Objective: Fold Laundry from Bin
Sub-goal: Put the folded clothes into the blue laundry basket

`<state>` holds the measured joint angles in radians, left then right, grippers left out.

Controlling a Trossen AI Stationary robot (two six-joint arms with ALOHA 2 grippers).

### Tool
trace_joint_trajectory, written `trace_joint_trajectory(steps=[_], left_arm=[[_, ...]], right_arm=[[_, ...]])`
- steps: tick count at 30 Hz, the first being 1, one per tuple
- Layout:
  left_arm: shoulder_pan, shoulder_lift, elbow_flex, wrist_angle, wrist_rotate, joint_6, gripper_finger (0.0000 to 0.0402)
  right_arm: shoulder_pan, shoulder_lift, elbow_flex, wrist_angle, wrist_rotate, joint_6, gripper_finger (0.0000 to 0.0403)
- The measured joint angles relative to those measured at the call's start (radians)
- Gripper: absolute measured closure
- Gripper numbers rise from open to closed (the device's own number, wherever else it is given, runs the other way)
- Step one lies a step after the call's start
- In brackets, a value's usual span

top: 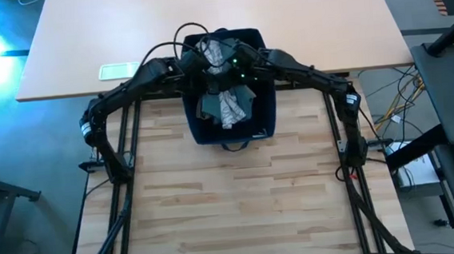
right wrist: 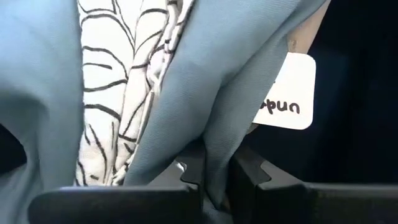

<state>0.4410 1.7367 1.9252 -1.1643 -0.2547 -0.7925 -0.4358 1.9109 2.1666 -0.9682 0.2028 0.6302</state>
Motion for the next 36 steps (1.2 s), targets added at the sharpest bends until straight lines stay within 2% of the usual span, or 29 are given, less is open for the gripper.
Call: trace_joint_trajectory(steps=[7,12,17,21,27,33,36], left_arm=[[-0.055,0.014,0.072,0.012,-0.007,-0.053,0.0402],[-0.093,0.085,0.163,0.03,-0.017,-0.062,0.0402],[-0.096,0.169,0.261,0.043,-0.021,-0.026,0.0402],[-0.112,0.215,0.321,0.009,-0.043,-0.014,0.0402],[-0.16,0.22,0.302,-0.054,-0.179,-0.162,0.0402],[-0.165,0.222,0.246,-0.013,-0.184,-0.265,0.0402],[-0.165,0.223,0.216,-0.014,-0.219,-0.321,0.0402]], right_arm=[[0.019,-0.017,0.1,-0.119,0.004,-0.021,0.0371],[0.026,-0.025,0.177,-0.269,0.039,-0.054,0.0371],[0.024,-0.044,0.185,-0.338,0.082,-0.073,0.0371],[0.024,-0.043,0.183,-0.323,0.083,-0.18,0.0371],[0.026,-0.011,0.182,-0.286,0.045,-0.31,0.0371],[0.013,0.008,0.175,-0.308,0.04,-0.337,0.0371],[0.007,0.022,0.163,-0.296,0.04,-0.337,0.0371]])
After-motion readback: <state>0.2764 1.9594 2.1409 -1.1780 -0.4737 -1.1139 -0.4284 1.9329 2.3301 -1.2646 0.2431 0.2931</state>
